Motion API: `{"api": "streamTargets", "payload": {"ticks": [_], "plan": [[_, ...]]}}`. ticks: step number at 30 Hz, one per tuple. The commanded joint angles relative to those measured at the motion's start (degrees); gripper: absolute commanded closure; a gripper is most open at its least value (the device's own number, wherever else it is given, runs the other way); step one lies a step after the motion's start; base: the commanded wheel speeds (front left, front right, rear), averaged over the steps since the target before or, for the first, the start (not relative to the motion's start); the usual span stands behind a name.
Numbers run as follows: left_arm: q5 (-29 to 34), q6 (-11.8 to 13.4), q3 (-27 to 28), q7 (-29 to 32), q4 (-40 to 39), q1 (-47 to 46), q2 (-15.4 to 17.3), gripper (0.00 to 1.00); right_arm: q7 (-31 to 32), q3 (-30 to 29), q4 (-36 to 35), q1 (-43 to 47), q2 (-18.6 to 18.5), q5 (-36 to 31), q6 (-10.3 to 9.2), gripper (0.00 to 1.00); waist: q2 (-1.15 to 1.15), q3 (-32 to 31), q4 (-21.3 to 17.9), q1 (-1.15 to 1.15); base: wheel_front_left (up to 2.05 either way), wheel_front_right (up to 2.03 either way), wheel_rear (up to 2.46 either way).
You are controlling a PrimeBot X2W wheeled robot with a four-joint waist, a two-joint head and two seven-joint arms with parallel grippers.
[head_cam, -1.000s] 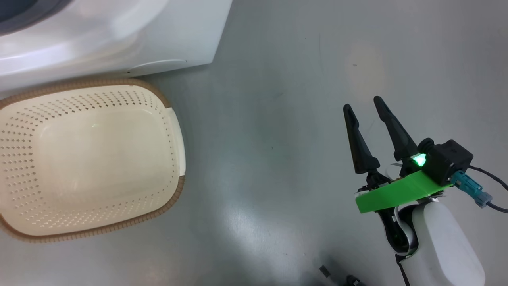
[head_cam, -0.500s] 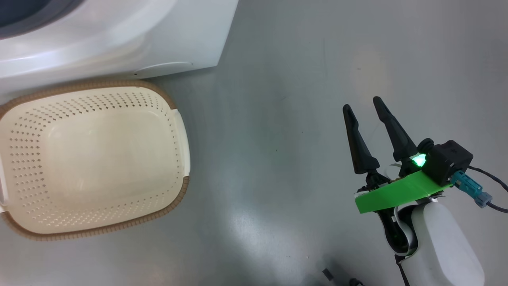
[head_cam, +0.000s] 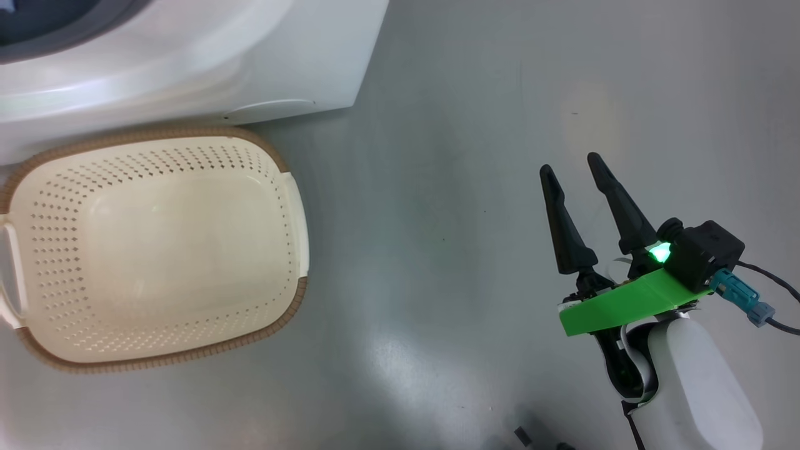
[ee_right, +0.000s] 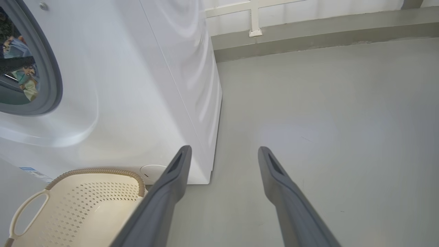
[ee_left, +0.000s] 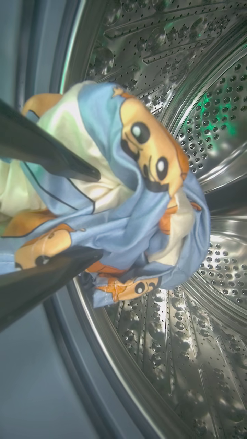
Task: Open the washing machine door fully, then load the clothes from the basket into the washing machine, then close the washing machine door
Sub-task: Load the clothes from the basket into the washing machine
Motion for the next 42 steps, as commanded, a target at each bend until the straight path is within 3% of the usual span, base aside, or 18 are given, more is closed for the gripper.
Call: {"api": "streamTargets", "payload": {"ticks": [1, 13, 23, 35, 42], "plan": [[-0.5, -0.07, 0.51, -0.37, -0.91, -0.6, 3.12, 0.0, -0.43, 1.09, -1.09, 1.16, 0.29, 0.07, 0.09, 0.0, 0.0, -0.16, 0.14, 0.0, 0.0, 0.0, 0.0], [-6.96, -0.07, -1.24, -1.58, -5.99, 3.85, 3.68, 0.0, -0.43, 0.8, -0.37, 1.86, 0.29, -0.4, 0.09, 0.0, 0.0, -3.04, 1.51, 0.0, 0.0, 0.0, 0.0], [-2.06, -0.08, 9.58, -1.61, -16.28, 18.42, 2.33, 0.0, -0.43, -0.04, 0.35, 3.53, -0.96, -0.82, 0.09, 0.0, 0.0, -7.92, 3.19, 0.0, 0.0, 0.0, 0.0], [7.09, -0.08, 23.11, -1.62, -25.85, 36.75, -3.56, 0.0, -0.43, -0.73, 1.57, 6.6, -3.95, -0.67, 0.09, 0.0, 0.0, -14.44, 6.1, 0.0, 0.0, 0.0, 0.0], [9.93, -0.08, 26.95, -1.62, -30.01, 44.38, -6.44, 0.0, -0.43, -0.85, 2.26, 8.51, -5.48, -0.43, 0.09, 0.0, 0.0, -17.92, 7.45, 0.0, 0.0, 0.0, 0.0]]}}
